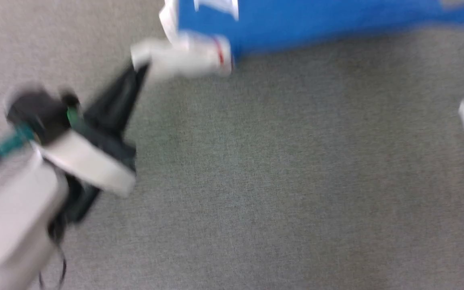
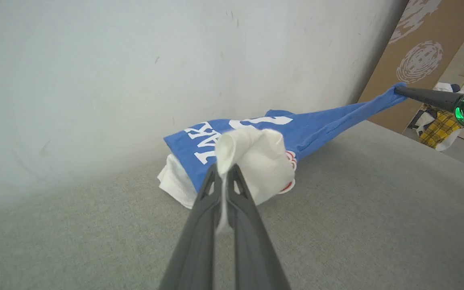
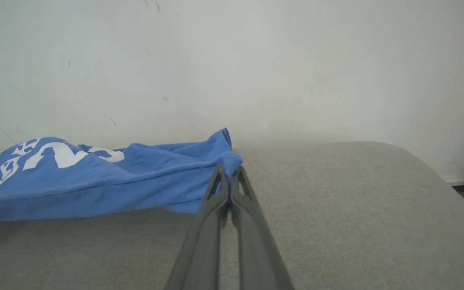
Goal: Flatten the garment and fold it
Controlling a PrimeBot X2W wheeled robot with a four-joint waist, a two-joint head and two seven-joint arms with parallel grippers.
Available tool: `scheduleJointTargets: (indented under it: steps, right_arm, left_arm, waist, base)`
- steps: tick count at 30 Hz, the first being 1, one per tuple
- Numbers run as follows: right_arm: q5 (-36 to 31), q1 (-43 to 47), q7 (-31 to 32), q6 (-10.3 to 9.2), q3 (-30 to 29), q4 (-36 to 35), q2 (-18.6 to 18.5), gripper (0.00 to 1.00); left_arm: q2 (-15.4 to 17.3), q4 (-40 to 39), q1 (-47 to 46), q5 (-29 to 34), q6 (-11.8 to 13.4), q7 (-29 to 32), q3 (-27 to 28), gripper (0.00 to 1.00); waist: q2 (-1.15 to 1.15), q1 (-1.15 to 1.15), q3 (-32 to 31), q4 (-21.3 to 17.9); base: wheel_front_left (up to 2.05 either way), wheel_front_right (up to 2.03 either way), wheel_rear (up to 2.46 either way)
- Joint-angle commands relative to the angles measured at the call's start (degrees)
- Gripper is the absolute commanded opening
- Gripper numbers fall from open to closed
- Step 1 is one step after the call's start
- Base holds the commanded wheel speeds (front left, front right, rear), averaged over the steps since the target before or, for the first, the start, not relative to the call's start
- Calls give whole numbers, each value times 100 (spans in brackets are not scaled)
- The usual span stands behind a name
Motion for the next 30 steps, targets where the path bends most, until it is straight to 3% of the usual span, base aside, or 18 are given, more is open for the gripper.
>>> scheduleJointTargets:
  steps: [1, 6, 15, 21, 30]
  right_arm:
    - [43, 512, 123, -5, -128, -266, 160, 0]
    - [60, 1497, 303, -5, -467, -703, 491, 0]
    - [42, 2927, 785, -5, -553, -1055, 686, 0]
    - [307, 3779, 1488, -5, -405, -1289, 592, 0]
    - [568, 4745, 2708, -5, 22, -1550, 152, 0]
  left_arm:
    - [130, -140, 526, 5, 182, -44, -115, 0]
    - [184, -336, 1449, -16, 527, -42, -388, 0]
    - [203, -186, 2631, -556, 802, 398, -874, 0]
    - [319, -285, 3267, -1095, 917, 716, -1011, 0]
    - [529, -484, 3886, -1717, 1098, 1399, -1272, 0]
  waist:
    - [0, 2, -446, -45]
    - [0, 2, -810, 6]
    - [0, 2, -1507, 114]
    - [0, 2, -1875, 147]
    - [0, 2, -2207, 118]
  base:
    - [0, 0, 0]
    - [0, 0, 0]
    - [0, 0, 0]
    - [0, 0, 0]
    - [0, 0, 0]
